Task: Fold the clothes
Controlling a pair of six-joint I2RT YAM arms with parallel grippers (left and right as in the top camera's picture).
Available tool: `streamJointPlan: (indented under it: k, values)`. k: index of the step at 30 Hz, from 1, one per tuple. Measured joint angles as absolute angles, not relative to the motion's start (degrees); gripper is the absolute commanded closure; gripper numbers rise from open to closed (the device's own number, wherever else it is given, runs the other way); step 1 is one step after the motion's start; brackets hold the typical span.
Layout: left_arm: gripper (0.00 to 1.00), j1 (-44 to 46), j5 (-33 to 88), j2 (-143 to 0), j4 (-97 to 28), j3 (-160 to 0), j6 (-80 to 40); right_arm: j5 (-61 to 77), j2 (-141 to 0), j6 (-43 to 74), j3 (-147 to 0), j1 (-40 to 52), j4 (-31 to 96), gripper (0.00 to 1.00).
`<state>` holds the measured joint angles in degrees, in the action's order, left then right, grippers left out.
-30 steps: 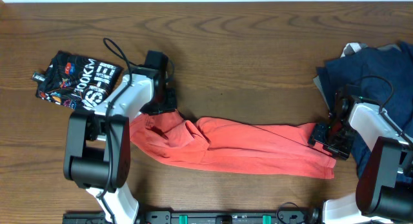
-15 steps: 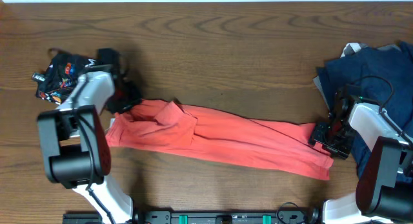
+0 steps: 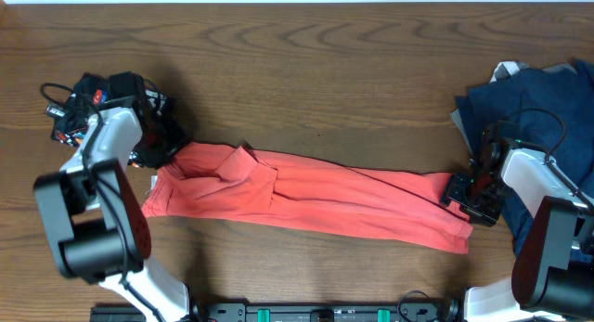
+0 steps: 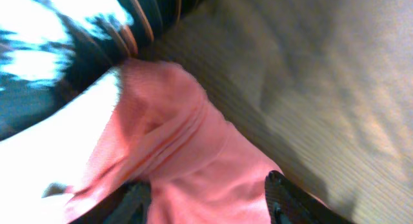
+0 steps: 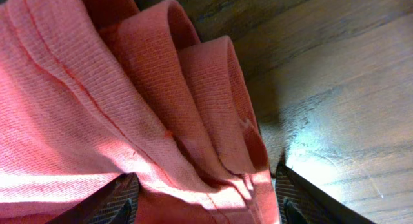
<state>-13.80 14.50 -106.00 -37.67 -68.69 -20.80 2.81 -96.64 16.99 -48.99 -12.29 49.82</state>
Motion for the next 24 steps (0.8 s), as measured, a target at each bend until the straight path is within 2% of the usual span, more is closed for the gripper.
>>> streamJointPlan:
  k: [4,9,14,18,21,24]
  values:
    - [0.29,-14.4,14.5,-96.4,-40.5,-68.7,-20.9,2.7,-96.6,16.5,-49.0,-12.3,49.5,0.29]
    - [0.29,-13.9,14.5,-85.3,-46.2,-68.7,-20.9,2.9,-96.6,16.1,-48.9,-12.3,48.3,0.3]
    - [0.28,-13.6,14.6,-82.1,-52.8,-68.7,-21.0,2.9,-96.4,15.9,-49.0,-12.3,46.8,0.39]
    - [0.28,-13.6,14.6,-82.2,-56.2,-68.7,-20.8,3.1,-96.4,15.3,-49.1,-12.3,45.8,0.64]
    - [0.29,-13.6,14.6,-82.2,-57.1,-68.7,-20.8,3.5,-96.4,15.2,-49.2,-12.3,45.2,0.69]
    - [0.29,-13.6,14.6,-82.2,-57.6,-68.7,-20.7,4.3,-96.4,14.8,-49.2,-12.3,44.8,0.82]
